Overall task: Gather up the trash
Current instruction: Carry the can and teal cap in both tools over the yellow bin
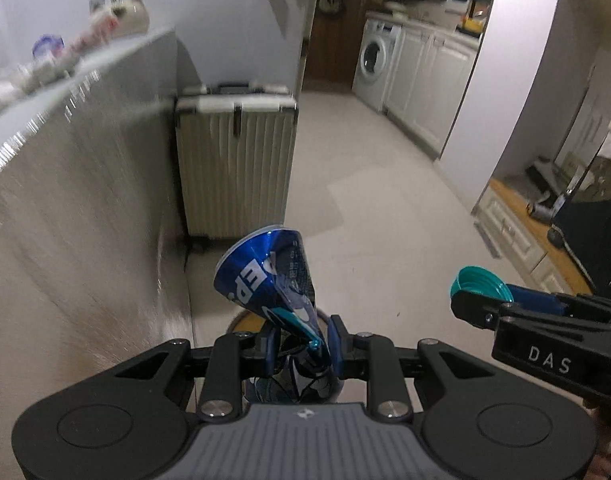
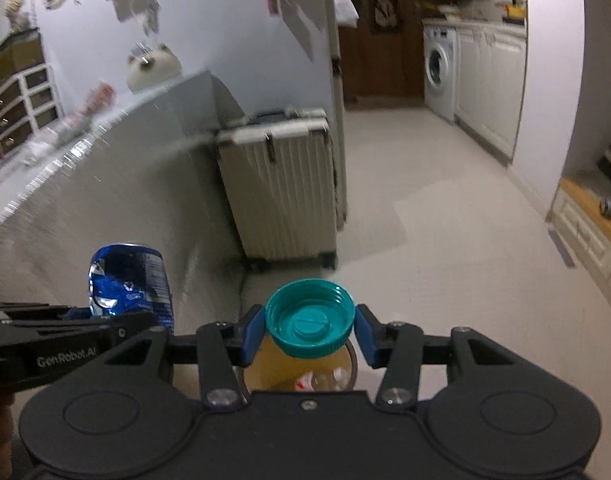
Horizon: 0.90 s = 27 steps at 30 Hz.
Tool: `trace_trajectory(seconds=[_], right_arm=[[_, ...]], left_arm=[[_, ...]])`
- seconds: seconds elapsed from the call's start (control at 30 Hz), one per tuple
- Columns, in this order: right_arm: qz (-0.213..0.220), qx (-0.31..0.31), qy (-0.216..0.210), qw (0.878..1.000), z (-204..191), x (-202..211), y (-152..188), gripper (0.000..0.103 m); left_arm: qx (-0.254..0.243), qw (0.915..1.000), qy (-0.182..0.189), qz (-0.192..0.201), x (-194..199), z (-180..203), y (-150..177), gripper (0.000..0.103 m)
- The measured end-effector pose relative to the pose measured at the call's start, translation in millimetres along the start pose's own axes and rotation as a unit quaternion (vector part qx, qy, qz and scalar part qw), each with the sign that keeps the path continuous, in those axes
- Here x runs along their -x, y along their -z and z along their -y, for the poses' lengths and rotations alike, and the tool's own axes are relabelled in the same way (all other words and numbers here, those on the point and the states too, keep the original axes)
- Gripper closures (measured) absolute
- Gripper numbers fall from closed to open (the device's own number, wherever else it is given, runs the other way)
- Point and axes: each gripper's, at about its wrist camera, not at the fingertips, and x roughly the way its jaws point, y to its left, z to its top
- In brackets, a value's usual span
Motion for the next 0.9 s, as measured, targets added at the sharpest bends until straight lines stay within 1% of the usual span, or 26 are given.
trace_trajectory(seconds=[0.07,0.23,0.33,0.4,0.47,0.63,0.73,0.8,0.9], right_arm=[[-0.02,-0.014,0.007,1.0,5.0,-22.3,6.6,0.054],[-0.069,-0.05,0.007,0.996,15.6,-76.6,25.1,0.054],[-0.092,-0.073,0.005,0.993,22.2,-109.9,34.0,0.054],[-0.101,-0.074,0.003,0.992,22.9,-130.4,37.3,0.054],[-0.112,-0.072,0.003,0.991,23.5,-152.2,42.5,0.054],[-0.147,-0.121,-0.01,0.982,31.1,-211.4,60.0,0.054],[-0.16,-0.158,-0.038,0.974,38.4,-244.3,73.7,0.054],[-0.178,-0.172,-0.031,0.968,43.3,-265.1,81.5,0.054],[-0.201,-0.168,-0.02,0.965,44.2,-291.3,86.4,0.054]], left_arm=[[0.006,0.9999,-0.003,-0.015,-22.1,-4.4,1.1,0.077],[0.019,0.9985,-0.003,-0.051,-78.7,-18.5,8.3,0.077],[0.038,0.9963,0.011,-0.076,-110.5,-26.2,12.8,0.077],[0.051,0.9946,0.017,-0.089,-130.6,-30.1,16.0,0.077],[0.054,0.9932,0.011,-0.103,-152.7,-33.1,19.2,0.077],[0.068,0.9876,0.01,-0.141,-212.3,-43.4,29.7,0.077],[0.067,0.9839,0.011,-0.165,-244.8,-47.5,35.9,0.077],[0.06,0.9812,0.01,-0.183,-263.4,-51.2,42.3,0.077],[0.045,0.9775,0.011,-0.206,-289.0,-56.7,48.5,0.077]])
